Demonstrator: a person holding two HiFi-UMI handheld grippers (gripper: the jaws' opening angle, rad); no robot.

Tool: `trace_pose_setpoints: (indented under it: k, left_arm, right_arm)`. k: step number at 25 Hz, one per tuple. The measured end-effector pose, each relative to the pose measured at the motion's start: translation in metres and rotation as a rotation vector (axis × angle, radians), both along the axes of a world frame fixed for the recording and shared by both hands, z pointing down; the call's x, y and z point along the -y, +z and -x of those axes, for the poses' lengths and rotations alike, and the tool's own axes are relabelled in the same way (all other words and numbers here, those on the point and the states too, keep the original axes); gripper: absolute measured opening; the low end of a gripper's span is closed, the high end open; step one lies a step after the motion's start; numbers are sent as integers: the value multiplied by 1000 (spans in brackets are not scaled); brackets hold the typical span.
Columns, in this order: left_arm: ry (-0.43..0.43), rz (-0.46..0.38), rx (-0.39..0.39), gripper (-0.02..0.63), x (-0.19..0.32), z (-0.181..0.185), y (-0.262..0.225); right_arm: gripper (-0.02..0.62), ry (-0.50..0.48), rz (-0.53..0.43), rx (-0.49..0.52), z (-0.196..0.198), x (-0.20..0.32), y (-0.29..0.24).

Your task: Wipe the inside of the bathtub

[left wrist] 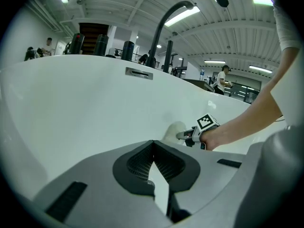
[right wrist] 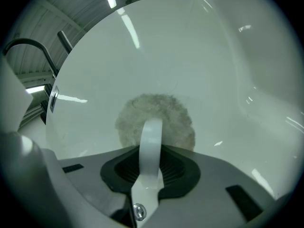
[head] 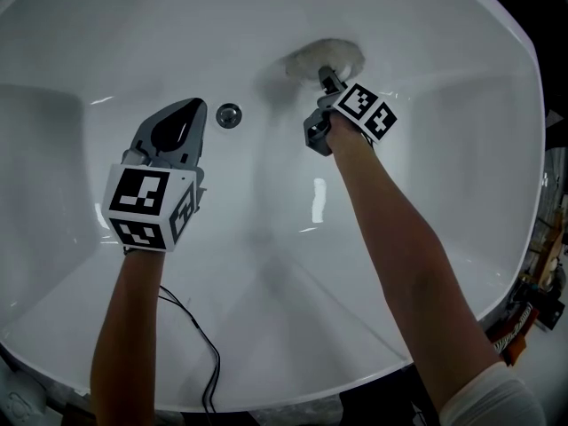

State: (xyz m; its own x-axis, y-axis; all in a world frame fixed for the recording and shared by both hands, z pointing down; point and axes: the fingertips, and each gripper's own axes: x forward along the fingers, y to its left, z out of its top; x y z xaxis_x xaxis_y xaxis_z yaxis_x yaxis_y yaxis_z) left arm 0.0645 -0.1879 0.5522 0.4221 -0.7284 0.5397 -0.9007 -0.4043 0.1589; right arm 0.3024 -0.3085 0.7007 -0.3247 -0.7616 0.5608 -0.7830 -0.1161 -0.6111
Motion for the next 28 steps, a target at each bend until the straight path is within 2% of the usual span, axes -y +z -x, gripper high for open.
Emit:
trace_pose_setpoints:
  k: [4, 7, 11, 16, 28]
  left_arm:
    - [-18, 2, -7, 6, -1, 9, 6]
    - [-40, -4, -10, 6, -16, 54, 4]
    - [-58, -4, -7, 6, -24, 77, 7]
    - [-92, -6, -17, 6, -38, 145, 13]
    - [-113, 5, -21, 6, -64, 200, 15]
  right_arm:
    - [81, -28, 3, -5, 14, -1, 6]
    - [81, -56, -7, -20, 61, -13, 4]
    - [81, -62, -5, -18, 83, -17, 7]
    - [81, -104, -11, -23, 153, -26, 13]
    - [81, -171, -20, -35, 223, -36, 8]
